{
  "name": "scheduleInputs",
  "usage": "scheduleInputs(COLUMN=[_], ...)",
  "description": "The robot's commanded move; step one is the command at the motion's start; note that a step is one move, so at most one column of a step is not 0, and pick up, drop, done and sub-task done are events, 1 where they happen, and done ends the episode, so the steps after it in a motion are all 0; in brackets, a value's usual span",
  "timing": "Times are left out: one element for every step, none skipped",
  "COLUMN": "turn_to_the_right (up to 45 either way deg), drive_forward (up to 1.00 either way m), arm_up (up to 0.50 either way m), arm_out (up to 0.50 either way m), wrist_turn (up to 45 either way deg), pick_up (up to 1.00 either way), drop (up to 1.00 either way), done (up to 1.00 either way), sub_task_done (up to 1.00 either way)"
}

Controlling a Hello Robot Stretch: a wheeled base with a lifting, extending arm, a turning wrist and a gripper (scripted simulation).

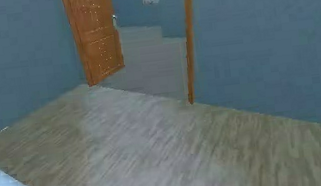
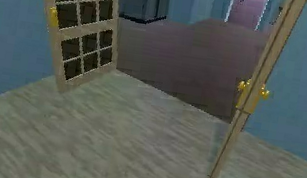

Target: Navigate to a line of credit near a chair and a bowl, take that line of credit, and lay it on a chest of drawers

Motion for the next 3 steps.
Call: scheduleInputs(turn_to_the_right=[45.0, 45.0, 3.0], drive_forward=[0.0, 0.0, 0.0], arm_up=[0.0, 0.0, 0.0], arm_out=[0.0, 0.0, 0.0], wrist_turn=[0.0, 0.0, 0.0], pick_up=[0.0, 0.0, 0.0], drop=[0.0, 0.0, 0.0], done=[0.0, 0.0, 0.0], sub_task_done=[0.0, 0.0, 0.0])
